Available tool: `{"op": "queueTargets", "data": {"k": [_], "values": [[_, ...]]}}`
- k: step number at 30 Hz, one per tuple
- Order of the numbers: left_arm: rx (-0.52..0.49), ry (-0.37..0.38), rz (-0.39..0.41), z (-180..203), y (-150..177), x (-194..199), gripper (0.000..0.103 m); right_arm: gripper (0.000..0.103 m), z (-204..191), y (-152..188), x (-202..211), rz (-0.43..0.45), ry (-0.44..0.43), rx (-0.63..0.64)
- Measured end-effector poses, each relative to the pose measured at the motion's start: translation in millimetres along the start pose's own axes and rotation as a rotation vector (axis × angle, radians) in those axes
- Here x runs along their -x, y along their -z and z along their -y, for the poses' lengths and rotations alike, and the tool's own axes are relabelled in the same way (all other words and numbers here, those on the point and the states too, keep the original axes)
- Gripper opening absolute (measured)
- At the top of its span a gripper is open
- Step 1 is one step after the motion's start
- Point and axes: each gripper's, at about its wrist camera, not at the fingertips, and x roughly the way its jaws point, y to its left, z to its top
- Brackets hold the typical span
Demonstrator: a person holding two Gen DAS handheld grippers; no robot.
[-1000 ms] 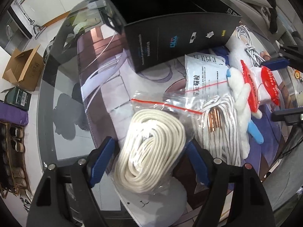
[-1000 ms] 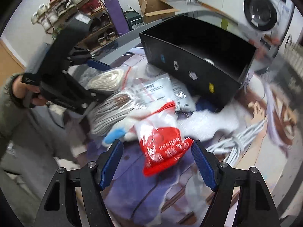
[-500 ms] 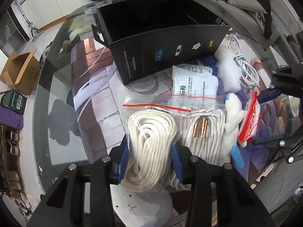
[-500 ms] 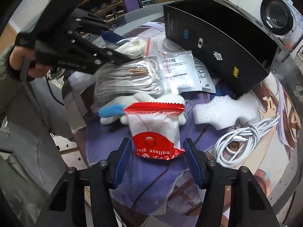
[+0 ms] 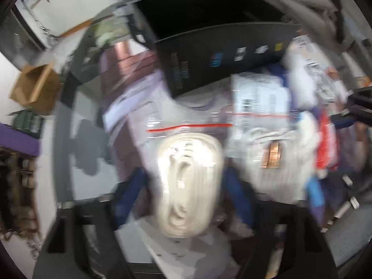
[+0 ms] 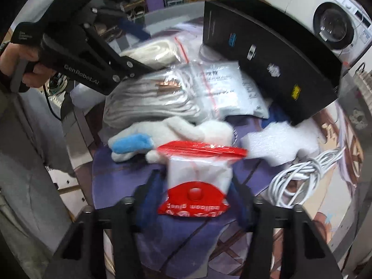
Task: Organize soft objects
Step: 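Lift the rope bag with the left tool while the right tool lifts the glue packet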
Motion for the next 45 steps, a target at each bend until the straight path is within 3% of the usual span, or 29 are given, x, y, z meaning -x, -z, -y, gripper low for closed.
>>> {"op": "queueTargets", "data": {"k": [1,3,8,12,18,22,28,33,36,40,45], "values": [[0.007,0.001,0.002,3,0,3,0.040,0.044,0,1,0,0.003,0.005,-0.005],[-0.004,-0.007,0.009,4,0,4,0.037,0.044,3,2,0,0.001,-0.003,-0.025],[0.002,0.007,0.035,7,2,12,0.035,0.044,6,6,4,0.019,0.011,-0.048],[0.010,0.023,0.107,7,0,35,0.034,0.044,8,5,21,0.076,0.016,-0.068],[0.004,-0.014,0.364,22,1,94,0.034,0.044,14,-1,61,0.272,0.083,-0.113],[-0.019,-0.023,0.574,33,4,129,0.034,0.044,21,-1,101,0.465,0.117,-0.170],[-0.016,-0.059,0.824,40,16,171,0.035,0.044,17,2,153,0.746,0.216,-0.186],[-0.024,-0.085,0.980,42,26,197,0.035,0.044,6,17,182,0.934,0.237,-0.166],[-0.007,-0.092,1.024,43,29,207,0.035,0.044,-3,27,194,1.017,0.251,-0.156],[-0.029,-0.097,1.018,49,29,215,0.035,0.044,-6,38,208,1.085,0.282,-0.161],[-0.042,-0.081,1.064,51,43,212,0.035,0.044,-11,46,220,1.113,0.304,-0.184]]}}
